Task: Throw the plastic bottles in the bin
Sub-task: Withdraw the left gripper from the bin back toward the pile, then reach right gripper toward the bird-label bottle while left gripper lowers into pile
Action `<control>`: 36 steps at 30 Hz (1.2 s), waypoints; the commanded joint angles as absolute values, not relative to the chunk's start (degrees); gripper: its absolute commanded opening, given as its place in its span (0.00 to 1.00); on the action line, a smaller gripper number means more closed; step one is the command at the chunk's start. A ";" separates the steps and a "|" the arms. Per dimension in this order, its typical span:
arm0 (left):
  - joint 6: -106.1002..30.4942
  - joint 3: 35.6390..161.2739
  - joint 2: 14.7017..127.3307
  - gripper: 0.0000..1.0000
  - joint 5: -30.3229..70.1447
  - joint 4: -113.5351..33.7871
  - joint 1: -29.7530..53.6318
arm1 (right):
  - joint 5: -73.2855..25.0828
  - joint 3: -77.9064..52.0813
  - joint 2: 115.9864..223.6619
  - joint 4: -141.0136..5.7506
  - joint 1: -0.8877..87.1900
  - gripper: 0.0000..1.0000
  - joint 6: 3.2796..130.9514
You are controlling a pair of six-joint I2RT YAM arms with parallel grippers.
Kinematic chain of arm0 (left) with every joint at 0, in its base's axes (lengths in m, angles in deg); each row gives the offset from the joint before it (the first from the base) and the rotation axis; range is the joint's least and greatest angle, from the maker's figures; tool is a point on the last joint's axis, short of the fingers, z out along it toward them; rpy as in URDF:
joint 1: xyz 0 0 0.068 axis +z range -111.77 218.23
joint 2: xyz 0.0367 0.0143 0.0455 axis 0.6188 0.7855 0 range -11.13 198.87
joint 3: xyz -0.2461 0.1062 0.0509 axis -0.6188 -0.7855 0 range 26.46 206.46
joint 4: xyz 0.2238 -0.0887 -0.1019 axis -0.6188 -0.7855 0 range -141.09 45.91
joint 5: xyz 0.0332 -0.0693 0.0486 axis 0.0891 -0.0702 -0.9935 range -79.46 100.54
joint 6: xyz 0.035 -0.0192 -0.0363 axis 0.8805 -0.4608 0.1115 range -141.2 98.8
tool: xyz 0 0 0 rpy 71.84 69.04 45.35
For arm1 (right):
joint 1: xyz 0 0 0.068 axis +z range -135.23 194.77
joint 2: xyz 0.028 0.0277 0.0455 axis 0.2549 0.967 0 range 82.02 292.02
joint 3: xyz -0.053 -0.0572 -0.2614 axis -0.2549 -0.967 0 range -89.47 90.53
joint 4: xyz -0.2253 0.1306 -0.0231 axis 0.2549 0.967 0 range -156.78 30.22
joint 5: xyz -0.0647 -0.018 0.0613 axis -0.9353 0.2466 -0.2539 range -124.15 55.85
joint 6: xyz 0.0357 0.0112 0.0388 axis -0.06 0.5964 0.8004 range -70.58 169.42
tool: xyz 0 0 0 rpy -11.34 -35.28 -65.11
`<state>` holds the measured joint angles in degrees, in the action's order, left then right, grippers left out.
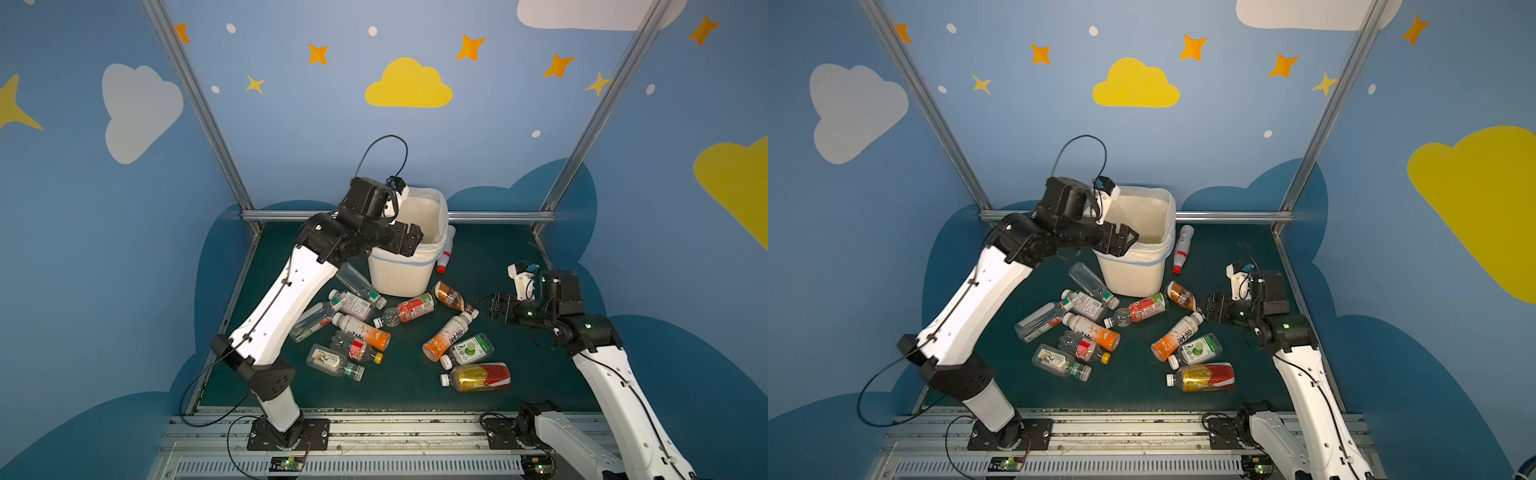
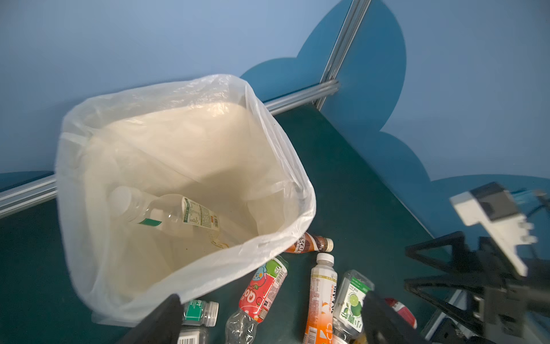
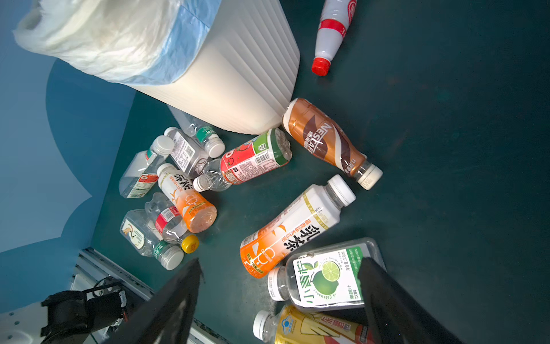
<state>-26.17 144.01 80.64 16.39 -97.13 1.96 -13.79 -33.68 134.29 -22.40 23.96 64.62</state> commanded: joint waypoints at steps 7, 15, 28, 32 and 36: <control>-40.44 103.39 57.58 0.88 11.08 -85.01 2.01 | -16.02 -37.54 134.19 -16.26 24.00 0.83 61.78; -50.46 81.27 45.21 0.79 10.13 -77.50 2.07 | -15.61 -40.01 134.70 -16.86 25.50 0.64 64.38; -53.06 72.83 43.00 0.76 8.59 -73.14 1.41 | -16.55 -42.49 137.50 -15.01 37.60 0.61 69.83; -52.56 72.78 43.82 0.76 9.32 -71.98 1.24 | -17.81 -41.42 138.22 -15.71 43.26 0.64 68.85; -52.18 73.41 43.73 0.76 8.72 -72.08 1.22 | -20.42 -40.81 139.91 -21.53 48.51 0.63 70.23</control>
